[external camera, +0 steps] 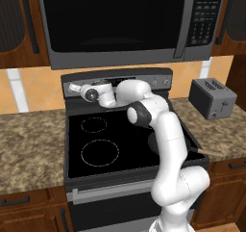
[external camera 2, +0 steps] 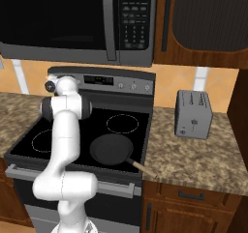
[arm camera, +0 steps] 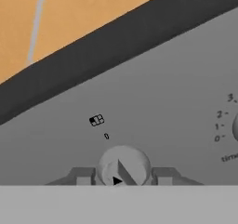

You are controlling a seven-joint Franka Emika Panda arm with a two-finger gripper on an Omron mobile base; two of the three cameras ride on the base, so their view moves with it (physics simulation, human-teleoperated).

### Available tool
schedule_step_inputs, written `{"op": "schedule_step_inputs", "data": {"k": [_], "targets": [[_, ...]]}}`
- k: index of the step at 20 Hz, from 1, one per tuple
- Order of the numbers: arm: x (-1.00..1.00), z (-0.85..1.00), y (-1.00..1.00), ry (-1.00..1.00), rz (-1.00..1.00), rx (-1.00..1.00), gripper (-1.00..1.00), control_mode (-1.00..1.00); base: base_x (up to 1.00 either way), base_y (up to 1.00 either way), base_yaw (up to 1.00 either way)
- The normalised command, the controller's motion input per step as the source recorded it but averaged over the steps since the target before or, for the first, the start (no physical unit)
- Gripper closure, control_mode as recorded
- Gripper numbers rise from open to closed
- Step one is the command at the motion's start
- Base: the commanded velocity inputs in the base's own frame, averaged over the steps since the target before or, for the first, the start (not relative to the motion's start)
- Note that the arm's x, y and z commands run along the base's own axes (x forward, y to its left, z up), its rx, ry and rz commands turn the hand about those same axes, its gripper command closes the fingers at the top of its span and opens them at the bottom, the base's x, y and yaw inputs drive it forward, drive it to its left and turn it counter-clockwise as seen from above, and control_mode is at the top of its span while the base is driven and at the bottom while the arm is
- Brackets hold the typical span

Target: Turn off the rear left burner of the stove.

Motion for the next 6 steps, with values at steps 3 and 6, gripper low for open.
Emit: {"op": "schedule_step_inputs", "data": {"k": [3, 6], "targets": [[0.00, 0.00, 0.00, 0.00, -0.03, 0.28, 1.00, -1.00, 0.00, 0.00, 0.00], [0.00, 0.00, 0.00, 0.00, -0.01, 0.22, 1.00, -1.00, 0.00, 0.00, 0.00]]}}
